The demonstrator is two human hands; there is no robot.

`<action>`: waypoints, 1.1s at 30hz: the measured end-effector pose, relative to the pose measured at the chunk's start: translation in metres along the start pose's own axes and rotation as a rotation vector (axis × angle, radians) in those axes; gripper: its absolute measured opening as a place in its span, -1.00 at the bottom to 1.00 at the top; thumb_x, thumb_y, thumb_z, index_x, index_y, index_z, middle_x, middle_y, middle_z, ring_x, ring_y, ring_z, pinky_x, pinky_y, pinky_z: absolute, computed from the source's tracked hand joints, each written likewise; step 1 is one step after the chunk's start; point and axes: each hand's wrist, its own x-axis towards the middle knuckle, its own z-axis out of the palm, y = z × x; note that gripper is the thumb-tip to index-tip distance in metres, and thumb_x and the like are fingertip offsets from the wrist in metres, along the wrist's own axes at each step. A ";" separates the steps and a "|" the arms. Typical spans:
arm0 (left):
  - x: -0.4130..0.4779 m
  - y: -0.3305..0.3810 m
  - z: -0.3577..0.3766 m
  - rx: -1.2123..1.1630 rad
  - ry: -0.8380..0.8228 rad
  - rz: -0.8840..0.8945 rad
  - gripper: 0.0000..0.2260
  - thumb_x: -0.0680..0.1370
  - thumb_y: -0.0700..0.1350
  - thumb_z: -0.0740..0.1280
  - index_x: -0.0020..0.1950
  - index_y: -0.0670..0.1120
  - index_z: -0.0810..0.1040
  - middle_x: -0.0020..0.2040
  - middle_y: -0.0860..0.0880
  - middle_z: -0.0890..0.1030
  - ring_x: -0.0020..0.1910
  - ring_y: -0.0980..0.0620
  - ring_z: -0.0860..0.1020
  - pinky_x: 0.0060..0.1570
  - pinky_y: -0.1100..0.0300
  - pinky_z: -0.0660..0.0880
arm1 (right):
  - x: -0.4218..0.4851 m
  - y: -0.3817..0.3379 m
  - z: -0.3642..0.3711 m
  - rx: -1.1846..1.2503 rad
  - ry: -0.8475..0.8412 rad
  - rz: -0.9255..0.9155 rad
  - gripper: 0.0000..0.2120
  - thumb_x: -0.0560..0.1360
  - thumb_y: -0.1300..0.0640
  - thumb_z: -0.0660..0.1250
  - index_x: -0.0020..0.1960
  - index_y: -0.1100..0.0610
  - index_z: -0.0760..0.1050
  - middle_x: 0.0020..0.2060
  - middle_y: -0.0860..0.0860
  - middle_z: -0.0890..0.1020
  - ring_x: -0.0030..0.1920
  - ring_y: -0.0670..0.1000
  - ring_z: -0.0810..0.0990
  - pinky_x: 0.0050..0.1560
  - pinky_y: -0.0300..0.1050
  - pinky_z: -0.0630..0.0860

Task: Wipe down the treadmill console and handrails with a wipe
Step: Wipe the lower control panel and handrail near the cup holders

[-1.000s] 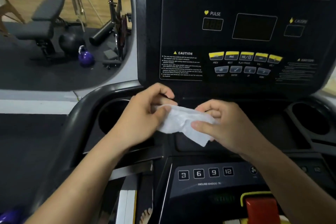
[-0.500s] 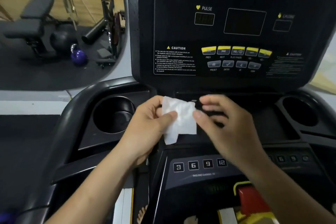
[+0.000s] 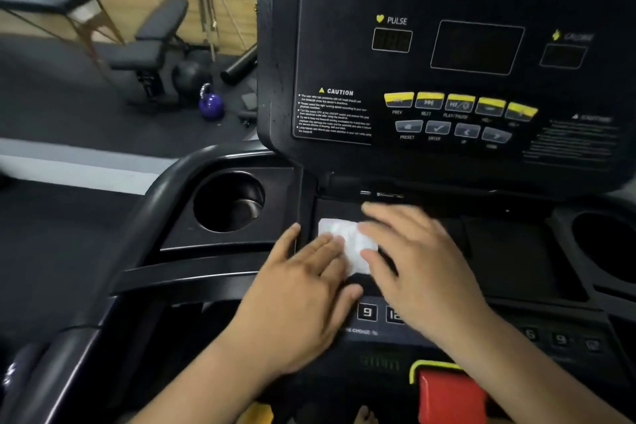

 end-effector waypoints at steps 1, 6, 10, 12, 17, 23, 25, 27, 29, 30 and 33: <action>0.000 -0.002 0.000 0.002 0.000 -0.004 -0.57 0.63 0.13 0.05 0.20 -0.07 0.60 0.26 -0.04 0.60 0.30 0.01 0.51 0.40 -0.16 0.28 | -0.007 -0.001 -0.001 -0.018 -0.097 -0.054 -0.66 0.54 0.00 0.19 0.22 0.06 0.57 0.29 -0.06 0.55 0.31 -0.02 0.47 0.26 0.05 0.42; 0.028 -0.007 -0.013 0.085 -0.122 -0.078 -0.49 0.61 0.09 -0.15 0.44 -0.03 0.36 0.51 -0.04 0.33 0.54 0.03 0.15 0.51 -0.10 -0.01 | 0.008 -0.003 0.002 -0.149 -0.416 -0.053 -0.42 0.60 -0.14 -0.19 0.55 0.06 0.10 0.56 -0.08 0.06 0.54 -0.13 -0.07 0.52 0.07 -0.11; 0.018 -0.004 -0.015 0.029 -0.114 -0.035 -0.47 0.57 0.06 -0.11 0.38 -0.08 0.44 0.41 -0.07 0.46 0.49 0.02 0.26 0.52 0.02 0.03 | 0.003 -0.005 0.000 -0.129 -0.358 -0.101 -0.41 0.56 -0.12 -0.13 0.47 0.09 0.32 0.49 -0.04 0.31 0.50 -0.09 0.15 0.49 0.03 0.07; 0.004 -0.001 -0.015 -0.061 -0.105 -0.058 -0.57 0.58 0.04 -0.04 0.27 -0.04 0.50 0.32 -0.06 0.55 0.39 0.06 0.40 0.48 0.02 0.17 | -0.013 -0.007 -0.004 -0.068 -0.348 -0.098 -0.44 0.53 -0.12 -0.04 0.36 0.10 0.47 0.39 -0.02 0.46 0.44 -0.08 0.30 0.44 -0.03 0.17; 0.034 -0.002 -0.018 -0.019 -0.081 -0.145 -0.53 0.60 0.07 -0.16 0.38 0.03 0.36 0.31 0.09 0.45 0.34 0.15 0.37 0.50 0.02 0.02 | 0.023 -0.001 -0.004 -0.089 -0.406 -0.143 -0.46 0.58 -0.06 -0.09 0.54 0.03 0.17 0.55 -0.12 0.09 0.52 -0.18 -0.03 0.50 -0.04 -0.07; -0.001 -0.008 -0.011 -0.098 -0.130 -0.121 -0.47 0.61 0.12 -0.14 0.51 0.07 0.32 0.55 0.07 0.25 0.54 0.20 0.07 0.53 -0.05 -0.07 | -0.009 -0.018 -0.001 0.103 -0.414 -0.134 -0.38 0.55 -0.13 -0.15 0.52 0.09 0.20 0.54 -0.06 0.17 0.52 -0.16 0.03 0.48 -0.18 -0.14; 0.012 -0.015 -0.014 -0.040 -0.159 -0.122 -0.42 0.58 0.14 -0.23 0.56 0.05 0.18 0.58 0.06 0.15 0.55 0.20 -0.06 0.52 -0.10 -0.14 | 0.005 -0.016 0.004 0.081 -0.435 -0.147 -0.40 0.56 -0.07 -0.11 0.55 0.10 0.12 0.56 -0.05 0.09 0.52 -0.17 -0.04 0.51 -0.12 -0.19; 0.033 -0.018 -0.019 0.030 -0.145 -0.165 -0.42 0.59 0.12 -0.25 0.60 0.03 0.05 0.60 0.05 0.04 0.55 0.17 -0.15 0.51 -0.09 -0.21 | 0.026 -0.011 0.005 0.020 -0.395 -0.111 -0.44 0.58 -0.02 -0.08 0.56 0.09 0.07 0.57 -0.07 0.05 0.52 -0.18 -0.07 0.52 -0.01 -0.17; 0.040 -0.017 -0.021 0.063 -0.168 -0.138 -0.43 0.60 0.11 -0.25 0.60 -0.01 0.06 0.60 0.01 0.07 0.56 0.13 -0.11 0.51 -0.05 -0.20 | 0.030 -0.008 0.004 0.012 -0.396 -0.096 -0.44 0.57 -0.05 -0.10 0.55 0.07 0.12 0.56 -0.08 0.10 0.52 -0.18 -0.03 0.53 0.00 -0.10; 0.031 -0.014 -0.021 0.076 -0.185 -0.093 -0.41 0.60 0.12 -0.25 0.58 -0.02 0.12 0.59 -0.02 0.14 0.57 0.11 -0.04 0.52 -0.04 -0.15 | 0.019 -0.007 0.003 -0.008 -0.390 -0.103 -0.43 0.56 -0.07 -0.11 0.52 0.06 0.21 0.54 -0.08 0.18 0.51 -0.17 0.05 0.52 -0.02 -0.02; -0.002 -0.002 -0.018 -0.025 -0.162 -0.019 -0.44 0.63 0.15 -0.14 0.49 -0.05 0.35 0.47 -0.07 0.40 0.50 0.05 0.27 0.50 -0.03 0.05 | -0.019 -0.009 -0.003 0.022 -0.335 -0.092 -0.48 0.52 -0.11 0.01 0.38 0.04 0.43 0.42 -0.09 0.41 0.43 -0.17 0.27 0.40 -0.09 0.17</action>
